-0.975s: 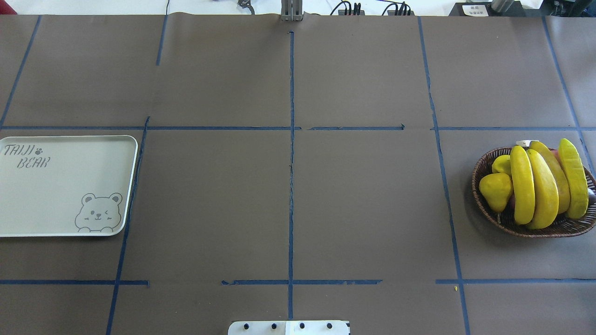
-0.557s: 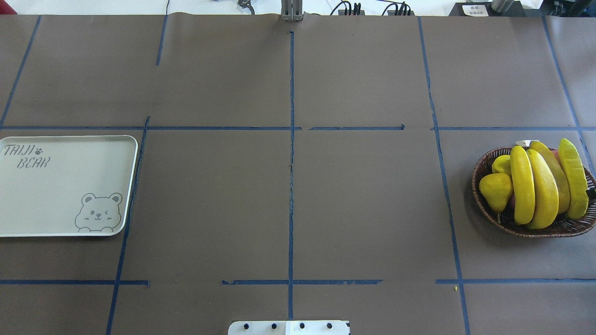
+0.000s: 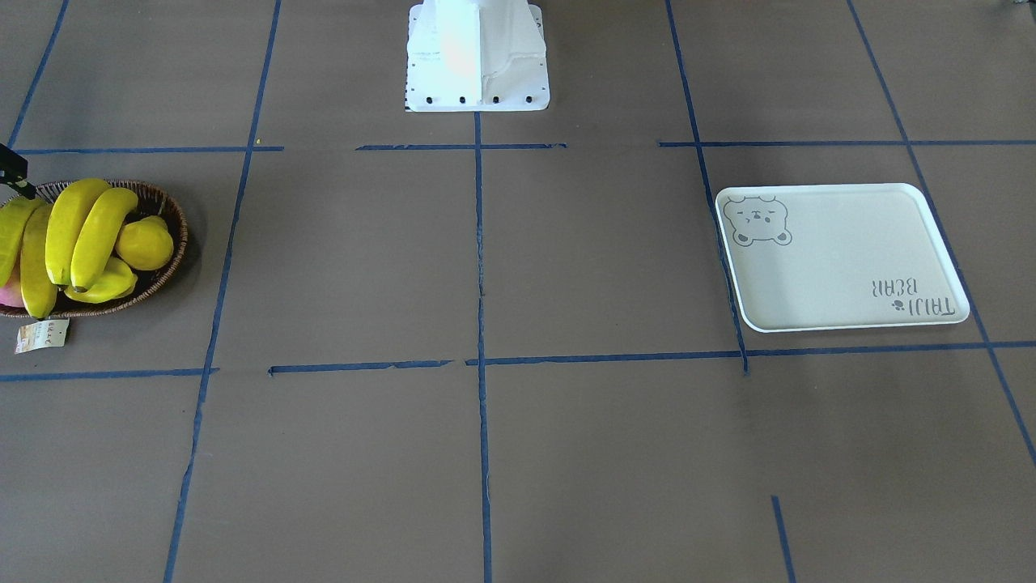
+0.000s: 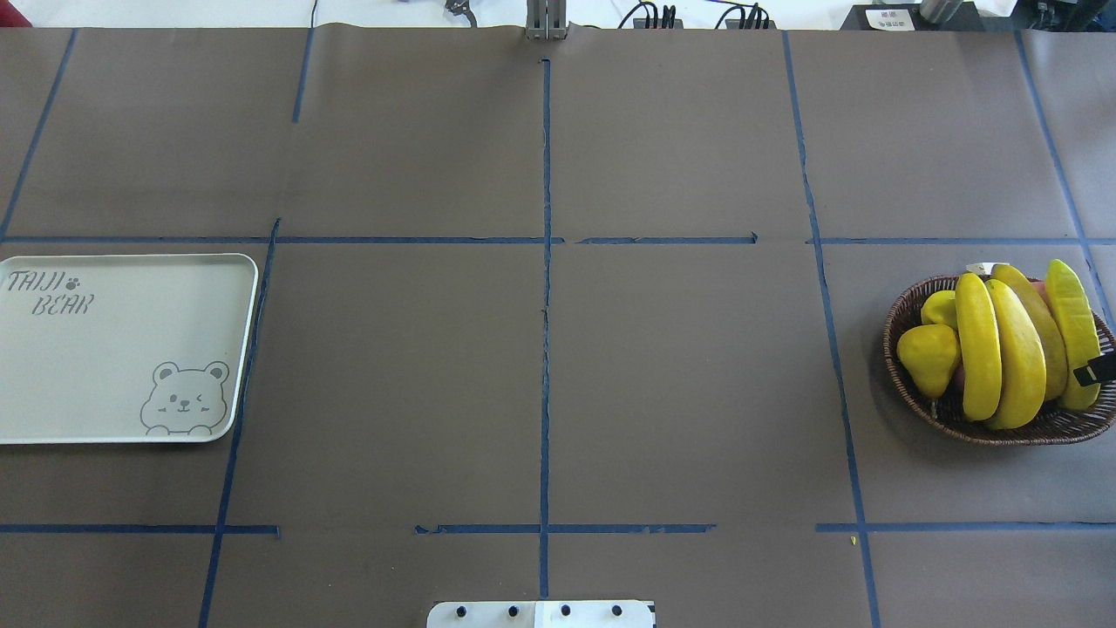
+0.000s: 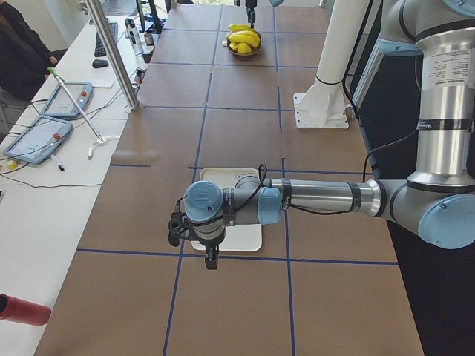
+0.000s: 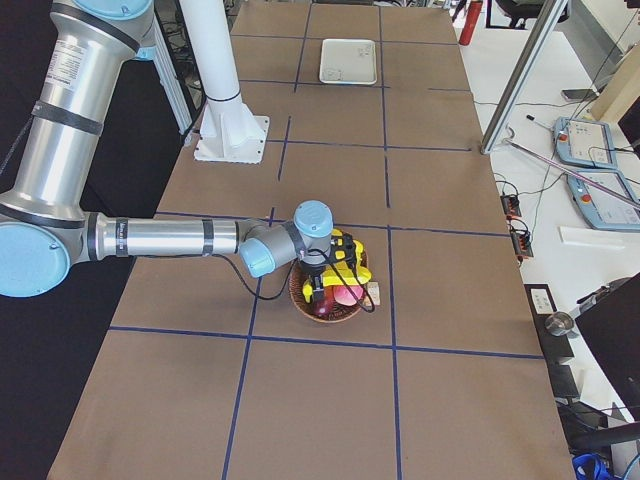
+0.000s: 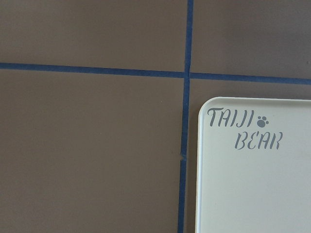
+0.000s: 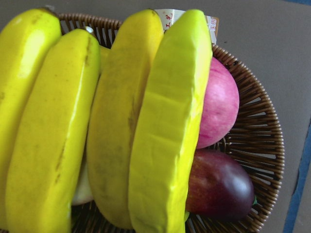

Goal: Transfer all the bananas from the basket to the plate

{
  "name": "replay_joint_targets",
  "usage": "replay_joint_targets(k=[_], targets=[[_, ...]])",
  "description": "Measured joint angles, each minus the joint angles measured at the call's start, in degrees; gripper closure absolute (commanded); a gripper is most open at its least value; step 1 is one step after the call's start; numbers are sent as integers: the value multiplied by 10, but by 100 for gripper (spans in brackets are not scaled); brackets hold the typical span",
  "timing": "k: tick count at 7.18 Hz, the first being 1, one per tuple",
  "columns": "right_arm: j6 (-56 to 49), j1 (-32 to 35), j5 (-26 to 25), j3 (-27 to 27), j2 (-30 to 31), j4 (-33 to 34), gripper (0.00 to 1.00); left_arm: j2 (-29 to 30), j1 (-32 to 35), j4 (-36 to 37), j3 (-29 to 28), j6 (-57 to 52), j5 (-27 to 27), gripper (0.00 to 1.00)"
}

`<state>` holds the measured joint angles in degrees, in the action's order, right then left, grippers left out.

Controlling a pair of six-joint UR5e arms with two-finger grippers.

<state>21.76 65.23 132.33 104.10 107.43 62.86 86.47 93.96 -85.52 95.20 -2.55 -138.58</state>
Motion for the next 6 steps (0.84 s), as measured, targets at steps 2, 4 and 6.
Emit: replay_joint_targets(k=[2,4,6], targets=[[1,-1,1,-5,-13,0,14,2,0,0,0,0,0,0],[1,-1,1,-6,-15,0,20,5,0,0,-1,0,1,0],[0,-1,0,-8,-15,1,45,6,0,0,-1,1,1,0]])
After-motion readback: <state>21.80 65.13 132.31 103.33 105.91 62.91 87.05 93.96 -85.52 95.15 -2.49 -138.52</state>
